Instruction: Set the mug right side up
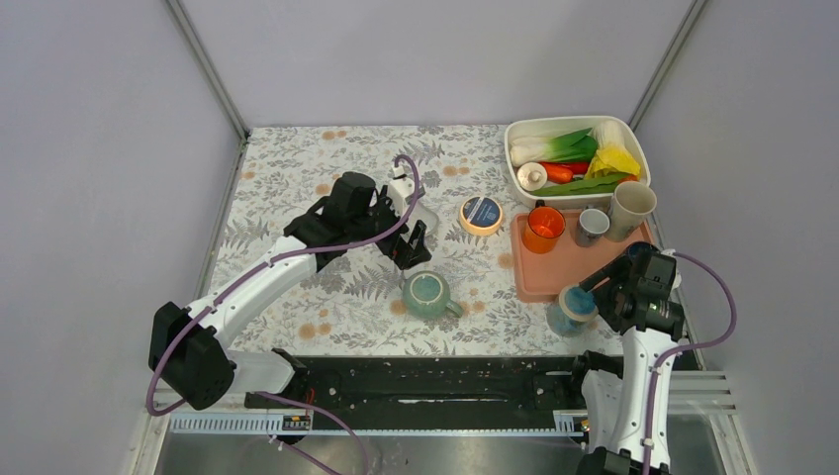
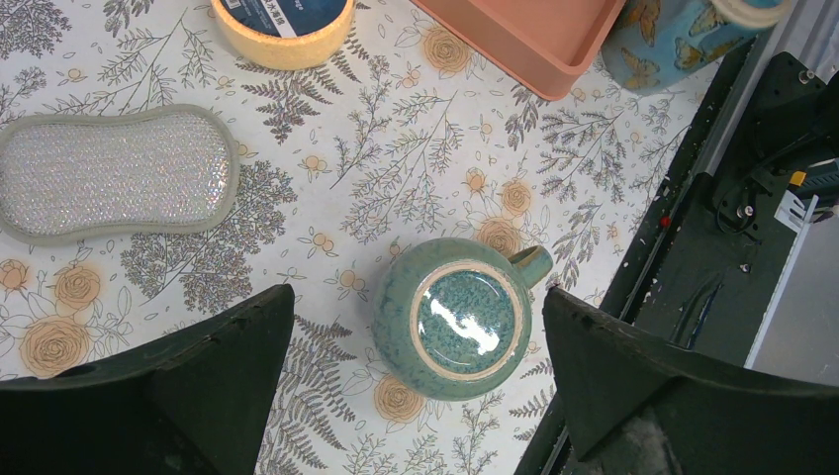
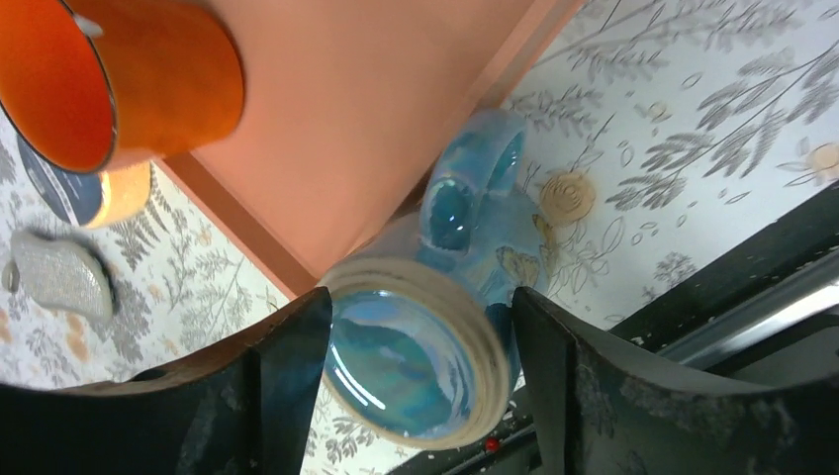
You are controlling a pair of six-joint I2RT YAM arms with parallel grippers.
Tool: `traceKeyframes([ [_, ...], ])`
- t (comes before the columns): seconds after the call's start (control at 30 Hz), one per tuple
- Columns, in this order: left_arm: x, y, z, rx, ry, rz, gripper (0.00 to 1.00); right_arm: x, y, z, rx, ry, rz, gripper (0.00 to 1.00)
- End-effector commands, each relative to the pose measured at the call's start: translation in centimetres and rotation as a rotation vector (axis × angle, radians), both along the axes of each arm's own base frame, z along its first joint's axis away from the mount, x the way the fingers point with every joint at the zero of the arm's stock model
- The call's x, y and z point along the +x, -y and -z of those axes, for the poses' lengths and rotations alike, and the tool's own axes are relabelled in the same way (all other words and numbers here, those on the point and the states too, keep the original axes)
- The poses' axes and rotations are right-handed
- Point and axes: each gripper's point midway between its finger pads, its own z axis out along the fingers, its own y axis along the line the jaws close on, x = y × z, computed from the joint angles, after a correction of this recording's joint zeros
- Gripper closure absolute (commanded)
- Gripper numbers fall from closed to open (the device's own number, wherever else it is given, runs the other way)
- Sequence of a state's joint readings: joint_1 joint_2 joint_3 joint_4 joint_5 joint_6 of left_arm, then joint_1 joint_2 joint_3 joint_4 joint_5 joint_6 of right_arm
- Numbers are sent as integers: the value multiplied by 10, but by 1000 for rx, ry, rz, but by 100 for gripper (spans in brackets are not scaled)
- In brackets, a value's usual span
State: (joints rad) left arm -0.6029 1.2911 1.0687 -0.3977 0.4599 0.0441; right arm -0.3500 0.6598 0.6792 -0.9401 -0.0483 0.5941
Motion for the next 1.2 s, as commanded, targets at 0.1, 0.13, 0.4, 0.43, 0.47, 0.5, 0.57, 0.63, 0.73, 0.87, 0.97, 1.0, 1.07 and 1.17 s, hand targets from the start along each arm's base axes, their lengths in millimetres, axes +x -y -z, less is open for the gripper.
traceKeyframes([
  [0.1, 3, 4, -16, -42, 43, 13, 1, 2, -40, 7, 143, 44, -104, 27],
  [0.13, 3, 4, -15, -41, 41, 15, 1, 3, -43, 7, 149, 46, -114, 28],
  [0.4, 5, 5, -10, -32, 35, 13, 1, 18, -109, 6, 149, 8, -339, 31],
  [0.43, 5, 5, -9, -30, 35, 13, 1, 20, -119, 6, 146, -4, -367, 31],
  [0.47, 5, 5, -9, -30, 35, 15, 1, 22, -129, 6, 152, -7, -393, 31],
  [0.5, 6, 5, -8, -26, 33, 12, 1, 24, -141, 7, 158, -11, -422, 31],
  [0.57, 7, 5, -6, -22, 33, 13, 1, 28, -165, 6, 149, -18, -488, 30],
  [0.63, 8, 4, -5, -17, 31, 10, 1, 32, -182, 3, 121, -47, -549, 29],
  [0.73, 8, 4, -3, -12, 29, 9, 1, 39, -188, -9, 26, -89, -623, 27],
  [0.87, 8, 4, -4, -11, 31, 10, 1, 36, -176, -18, -60, -138, -662, 24],
  [0.97, 7, 4, -3, -8, 27, 12, 1, 31, -165, -28, -95, -123, -659, 18],
  [1.0, 8, 4, -2, -9, 26, 14, 1, 32, -161, -33, -99, -103, -648, 16],
  [1.07, 6, 6, -2, -14, 19, 21, 1, 37, -154, -39, -82, -65, -600, 14],
  [1.17, 3, 7, 0, -20, 8, 34, 1, 48, -145, -29, 9, -50, -493, 14],
])
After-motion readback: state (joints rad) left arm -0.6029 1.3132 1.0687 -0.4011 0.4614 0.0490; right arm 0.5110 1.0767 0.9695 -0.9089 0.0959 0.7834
